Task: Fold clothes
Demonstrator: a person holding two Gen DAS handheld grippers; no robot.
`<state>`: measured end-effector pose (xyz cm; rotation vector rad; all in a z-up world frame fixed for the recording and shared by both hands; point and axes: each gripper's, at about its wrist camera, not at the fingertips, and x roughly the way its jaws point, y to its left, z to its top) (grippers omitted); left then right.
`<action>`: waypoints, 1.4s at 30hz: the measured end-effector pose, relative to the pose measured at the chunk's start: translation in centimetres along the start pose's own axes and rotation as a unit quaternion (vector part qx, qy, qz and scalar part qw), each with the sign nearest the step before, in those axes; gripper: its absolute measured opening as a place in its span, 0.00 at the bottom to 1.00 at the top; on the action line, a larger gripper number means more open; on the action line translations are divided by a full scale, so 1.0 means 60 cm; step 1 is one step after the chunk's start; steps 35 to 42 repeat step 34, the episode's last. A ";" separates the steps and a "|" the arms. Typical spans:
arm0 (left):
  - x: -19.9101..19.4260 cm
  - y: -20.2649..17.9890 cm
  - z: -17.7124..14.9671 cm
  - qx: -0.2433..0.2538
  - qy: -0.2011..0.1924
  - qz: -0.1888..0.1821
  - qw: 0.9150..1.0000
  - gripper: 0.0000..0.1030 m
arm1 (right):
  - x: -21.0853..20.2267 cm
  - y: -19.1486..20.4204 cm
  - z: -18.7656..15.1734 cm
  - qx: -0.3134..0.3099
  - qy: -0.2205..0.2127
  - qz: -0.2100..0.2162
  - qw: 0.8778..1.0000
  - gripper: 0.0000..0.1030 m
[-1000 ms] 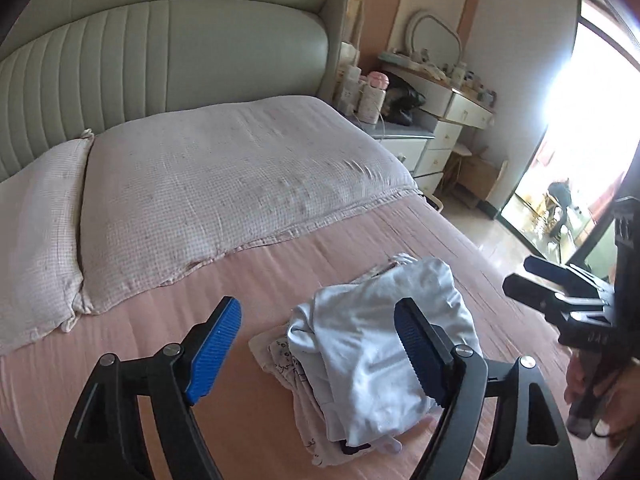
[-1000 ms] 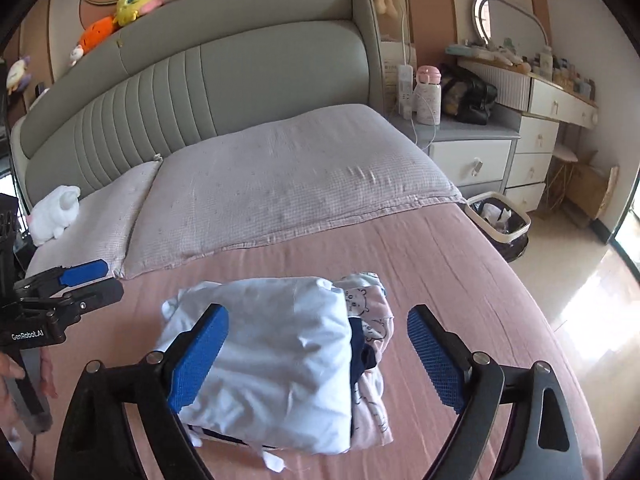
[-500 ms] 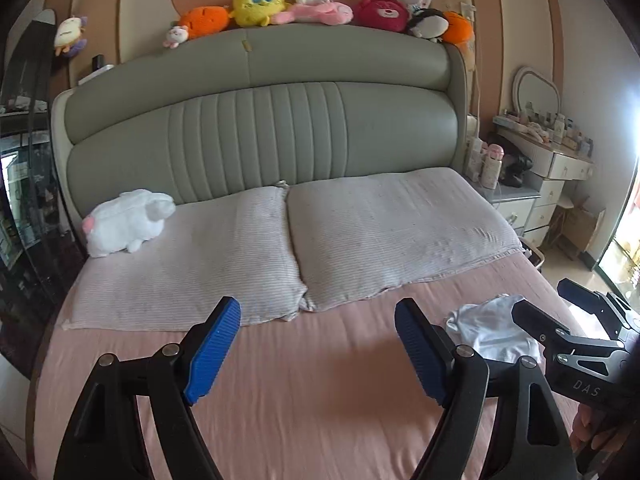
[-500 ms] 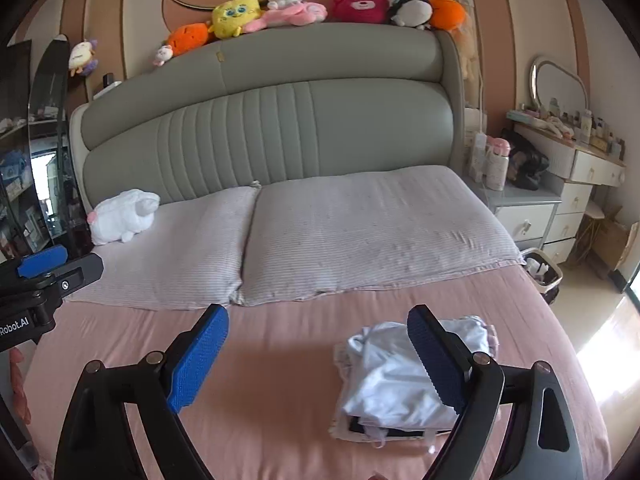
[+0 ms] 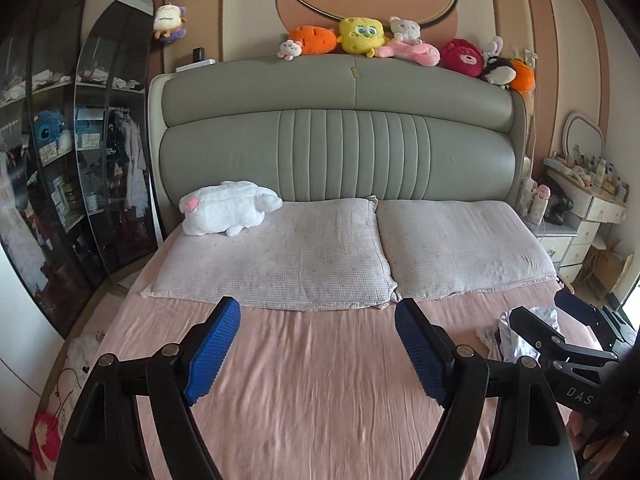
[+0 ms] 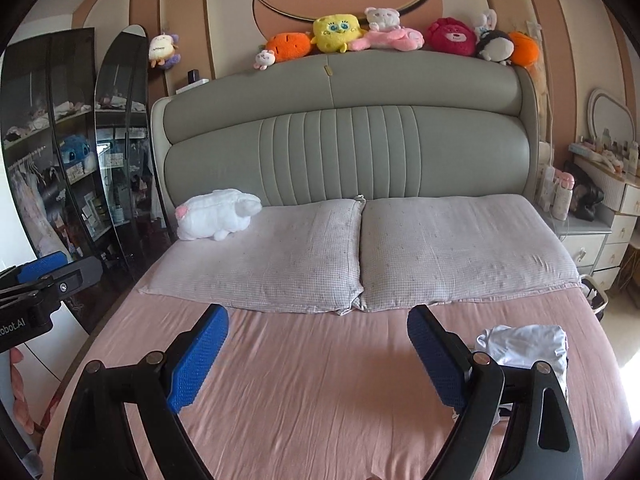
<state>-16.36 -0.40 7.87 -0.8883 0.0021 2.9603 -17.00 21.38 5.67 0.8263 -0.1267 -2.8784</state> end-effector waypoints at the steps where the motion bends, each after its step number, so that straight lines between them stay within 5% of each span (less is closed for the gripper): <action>1: -0.013 0.006 -0.006 -0.001 0.001 -0.005 1.000 0.77 | -0.011 0.003 -0.003 0.000 -0.001 -0.002 1.000 0.89; 8: -0.113 0.025 -0.074 -0.008 -0.010 -0.010 1.000 0.78 | -0.101 0.014 -0.056 0.024 0.000 -0.025 0.999 0.89; 12: -0.159 0.035 -0.115 -0.035 -0.008 0.056 0.998 0.78 | -0.152 0.031 -0.097 0.024 0.008 -0.039 0.999 0.89; 22: -0.247 0.049 -0.187 -0.054 -0.005 0.029 0.998 0.78 | -0.263 0.059 -0.164 0.016 0.008 -0.032 0.999 0.89; 42: -0.255 0.045 -0.206 -0.048 -0.002 0.025 0.999 0.78 | -0.269 0.078 -0.195 0.004 0.030 -0.027 0.999 0.89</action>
